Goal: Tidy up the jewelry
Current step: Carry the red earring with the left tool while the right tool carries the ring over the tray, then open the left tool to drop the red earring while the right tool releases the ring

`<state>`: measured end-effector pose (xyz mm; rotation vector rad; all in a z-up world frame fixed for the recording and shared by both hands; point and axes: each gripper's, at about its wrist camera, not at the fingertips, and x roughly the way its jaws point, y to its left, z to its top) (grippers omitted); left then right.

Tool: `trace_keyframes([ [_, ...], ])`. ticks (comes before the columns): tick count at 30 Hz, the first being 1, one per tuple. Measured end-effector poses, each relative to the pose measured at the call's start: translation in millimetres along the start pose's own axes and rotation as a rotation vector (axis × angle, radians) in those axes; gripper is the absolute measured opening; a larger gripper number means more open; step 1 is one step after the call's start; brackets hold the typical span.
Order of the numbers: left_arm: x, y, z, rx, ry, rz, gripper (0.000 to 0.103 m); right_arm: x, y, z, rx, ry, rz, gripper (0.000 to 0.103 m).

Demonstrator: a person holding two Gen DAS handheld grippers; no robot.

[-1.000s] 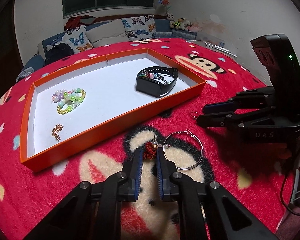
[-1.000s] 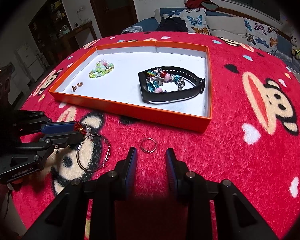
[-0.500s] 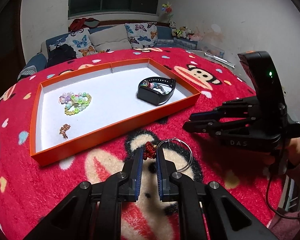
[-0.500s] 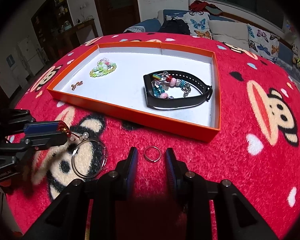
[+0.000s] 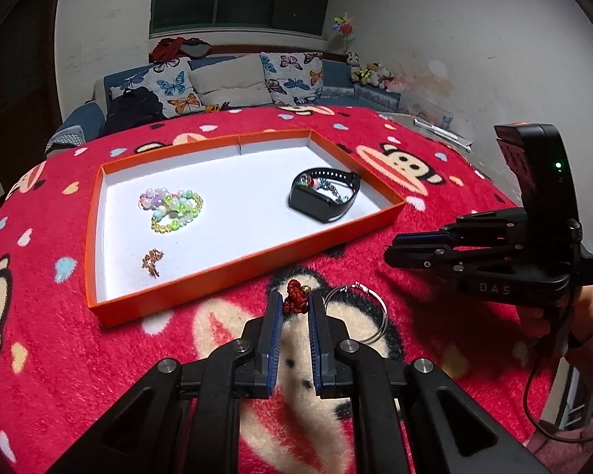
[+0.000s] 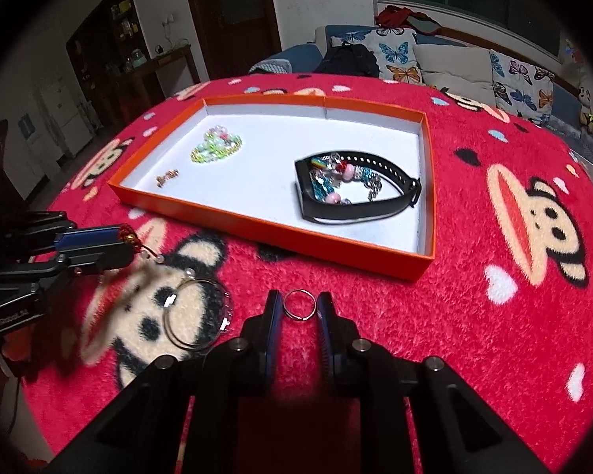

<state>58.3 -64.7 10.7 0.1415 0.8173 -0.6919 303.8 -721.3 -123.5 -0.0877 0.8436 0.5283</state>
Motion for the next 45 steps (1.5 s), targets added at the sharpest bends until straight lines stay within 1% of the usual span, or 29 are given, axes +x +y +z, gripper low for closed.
trace_keyframes([
  [5, -10.0, 1.5, 10.5, 0.002, -0.028, 0.006, 0.013, -13.6, 0.7, 6.9, -0.001, -0.041, 0.008, 0.02],
  [11, -14.3, 8.0, 35.5, -0.002, -0.066, 0.022, 0.013, -20.0, -6.3, 22.9, 0.002, -0.086, -0.013, 0.02],
  [16, -3.2, 15.2, 61.4, 0.007, -0.081, 0.041, 0.013, -13.7, -17.1, 37.1, 0.006, -0.092, -0.04, 0.02],
  [23, 38.9, 33.7, 79.8, -0.002, -0.015, 0.061, 0.013, 6.8, -34.8, 44.7, 0.007, -0.047, -0.08, 0.02],
  [27, 64.5, 45.3, 82.2, -0.015, 0.034, 0.06, 0.013, 14.0, -40.9, 45.7, 0.012, -0.022, -0.087, 0.02],
  [31, 82.8, 50.9, 81.2, -0.022, 0.063, 0.056, 0.013, 17.2, -42.1, 44.7, 0.0, -0.003, -0.094, 0.021],
  [35, 95.0, 53.6, 80.5, -0.027, 0.081, 0.047, 0.013, 21.4, -44.7, 44.3, 0.001, 0.019, -0.1, 0.021],
  [45, 110.7, 59.6, 79.4, -0.035, 0.103, 0.065, 0.014, 21.5, -44.1, 45.4, 0.004, 0.011, -0.089, 0.021],
])
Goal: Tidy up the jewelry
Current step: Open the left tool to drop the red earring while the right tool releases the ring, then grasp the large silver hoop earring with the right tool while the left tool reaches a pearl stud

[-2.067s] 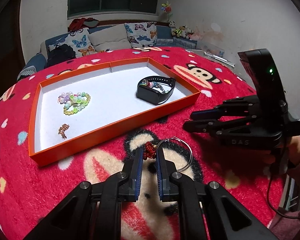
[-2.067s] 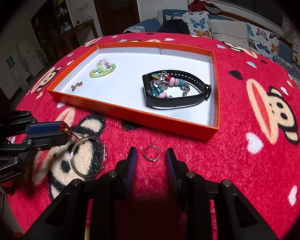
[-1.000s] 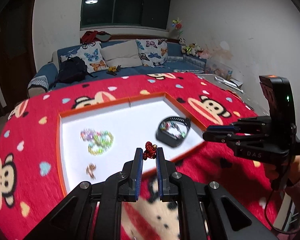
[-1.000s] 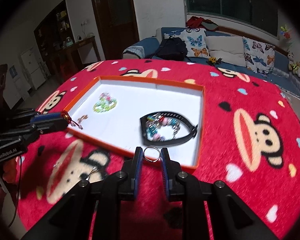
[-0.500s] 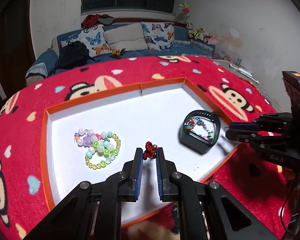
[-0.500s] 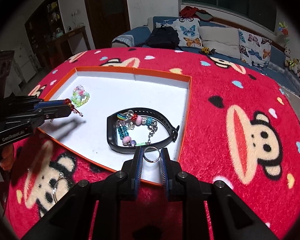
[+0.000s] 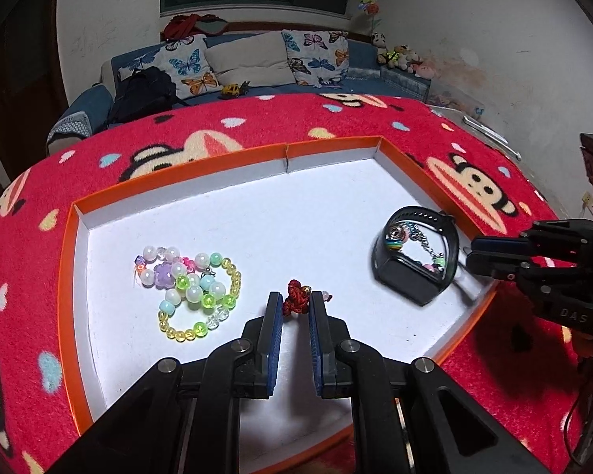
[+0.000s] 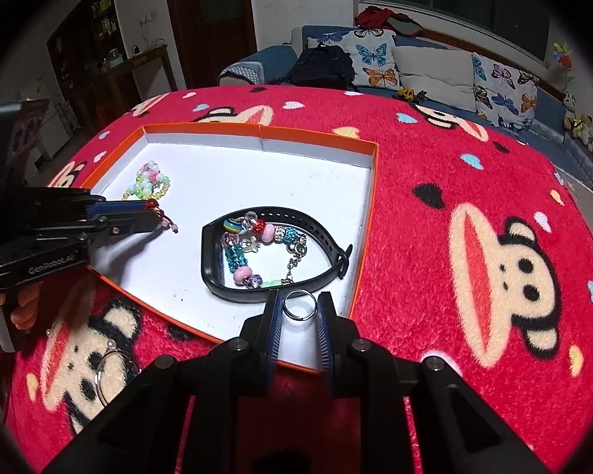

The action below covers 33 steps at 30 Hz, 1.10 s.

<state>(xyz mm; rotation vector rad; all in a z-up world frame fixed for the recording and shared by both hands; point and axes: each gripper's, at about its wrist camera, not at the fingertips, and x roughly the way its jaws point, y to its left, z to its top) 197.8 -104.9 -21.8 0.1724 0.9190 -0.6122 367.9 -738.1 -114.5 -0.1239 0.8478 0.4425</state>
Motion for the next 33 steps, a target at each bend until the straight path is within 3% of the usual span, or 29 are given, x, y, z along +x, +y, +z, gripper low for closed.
trace_keyframes([
  [8, 0.8, 4.0, 0.1, -0.023, 0.002, -0.007, 0.017, -7.4, 3.5, 2.2, 0.003, -0.027, 0.011, 0.021],
  [12, -2.4, 4.1, -0.7, -0.025, -0.012, 0.012, 0.039, -13.8, 5.4, -0.3, 0.009, -0.039, 0.022, 0.021],
  [23, -36.1, -2.9, -11.2, -0.029, -0.067, 0.023, 0.039, -31.8, 15.6, -19.0, 0.03, -0.058, 0.046, 0.023],
  [27, -59.2, -3.9, -24.4, -0.067, -0.087, 0.024, 0.039, -35.6, 21.5, -29.3, 0.041, -0.059, 0.067, 0.029],
  [33, -89.5, -4.7, -52.4, -0.106, -0.102, 0.046, 0.039, -37.5, 33.9, -45.0, 0.042, -0.041, 0.1, 0.03],
])
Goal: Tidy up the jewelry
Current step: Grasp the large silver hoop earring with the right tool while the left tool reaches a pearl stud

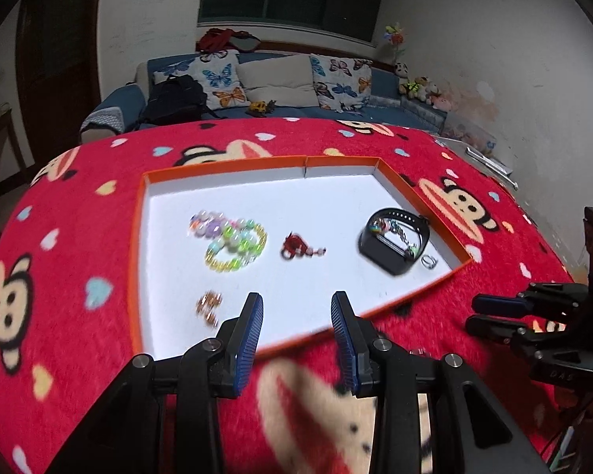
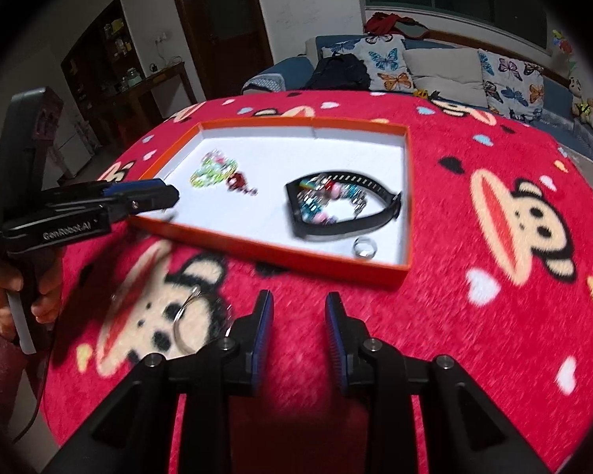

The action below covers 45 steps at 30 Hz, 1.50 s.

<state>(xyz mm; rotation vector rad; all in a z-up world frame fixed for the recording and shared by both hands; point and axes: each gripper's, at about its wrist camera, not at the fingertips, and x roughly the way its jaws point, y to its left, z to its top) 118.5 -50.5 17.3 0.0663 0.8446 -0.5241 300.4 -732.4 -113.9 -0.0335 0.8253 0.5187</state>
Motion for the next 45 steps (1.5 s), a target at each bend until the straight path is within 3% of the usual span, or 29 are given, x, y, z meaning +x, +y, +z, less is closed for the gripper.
trace_keyframes([
  [6, -25.5, 2.9, -25.0, -0.028, -0.021, 0.03, 0.039, -1.7, 22.0, -11.5, -0.053, 0.014, 0.025, 0.048],
  [17, -50.8, 10.3, -50.4, -0.091, -0.046, 0.047, 0.039, 9.1, 51.8, -21.3, -0.117, 0.044, 0.079, 0.048],
  [28, -56.9, 10.7, -57.4, -0.092, -0.053, 0.045, 0.039, 18.0, 62.7, -17.2, -0.175, 0.071, 0.068, 0.048],
  [32, -57.0, 10.7, -58.3, -0.094, -0.053, 0.043, 0.039, 21.5, 63.3, -13.3, -0.195, 0.082, 0.071, 0.057],
  [45, -55.4, 12.2, -63.4, -0.105, -0.05, 0.036, 0.039, 30.7, 73.4, -10.3, -0.269, 0.115, 0.065, 0.059],
])
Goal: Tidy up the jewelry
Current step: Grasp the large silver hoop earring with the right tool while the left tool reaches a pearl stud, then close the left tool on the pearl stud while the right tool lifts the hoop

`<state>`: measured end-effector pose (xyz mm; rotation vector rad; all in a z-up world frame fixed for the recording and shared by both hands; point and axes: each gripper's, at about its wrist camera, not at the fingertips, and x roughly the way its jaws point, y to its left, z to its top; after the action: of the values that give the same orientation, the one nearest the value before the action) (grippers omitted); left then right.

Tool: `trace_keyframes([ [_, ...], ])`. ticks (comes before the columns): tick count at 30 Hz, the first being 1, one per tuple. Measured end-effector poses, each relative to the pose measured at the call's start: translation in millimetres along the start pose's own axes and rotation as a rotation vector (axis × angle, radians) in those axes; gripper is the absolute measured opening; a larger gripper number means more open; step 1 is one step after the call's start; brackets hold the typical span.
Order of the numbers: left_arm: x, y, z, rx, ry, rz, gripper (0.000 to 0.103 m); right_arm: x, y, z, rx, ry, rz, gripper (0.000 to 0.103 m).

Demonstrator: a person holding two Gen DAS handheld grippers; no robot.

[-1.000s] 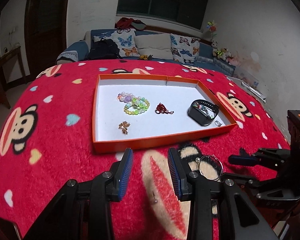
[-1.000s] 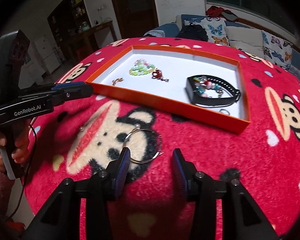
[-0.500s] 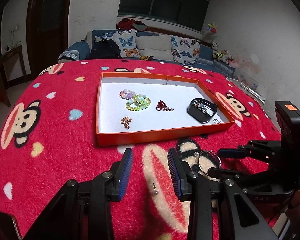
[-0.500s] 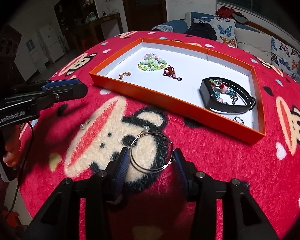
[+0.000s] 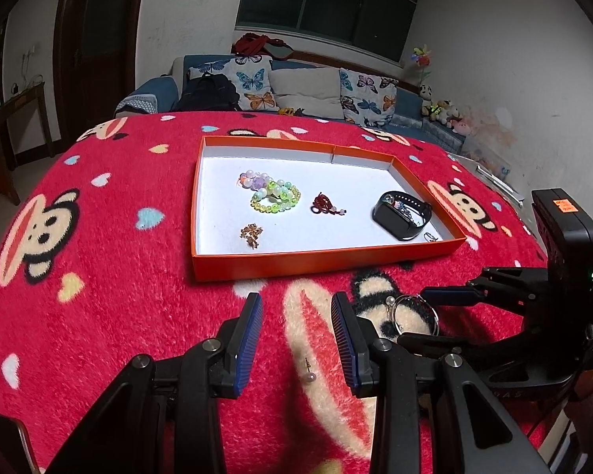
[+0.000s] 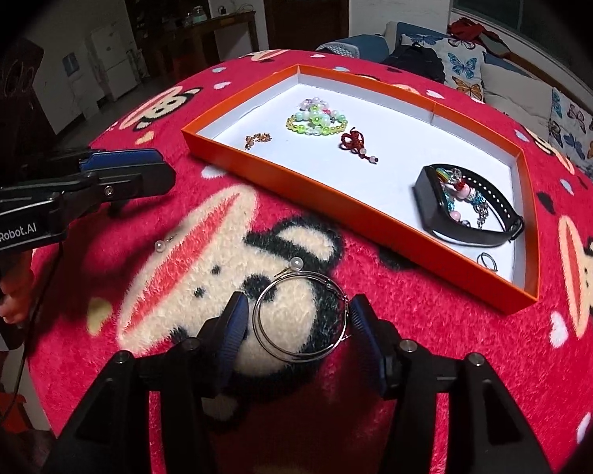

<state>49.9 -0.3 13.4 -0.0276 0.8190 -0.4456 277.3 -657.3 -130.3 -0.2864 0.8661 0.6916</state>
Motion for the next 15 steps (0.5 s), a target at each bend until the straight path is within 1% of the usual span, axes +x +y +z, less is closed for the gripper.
trace_keyframes([
  [10, 4.2, -1.8, -2.0, 0.005, 0.004, -0.001, 0.039, 2.8, 7.4, -0.4, -0.057, 0.012, -0.046, 0.059],
  [15, 6.0, -6.0, -2.7, 0.011, 0.008, -0.01, 0.039, 0.7, 5.9, -0.5, -0.046, 0.005, -0.043, 0.055],
])
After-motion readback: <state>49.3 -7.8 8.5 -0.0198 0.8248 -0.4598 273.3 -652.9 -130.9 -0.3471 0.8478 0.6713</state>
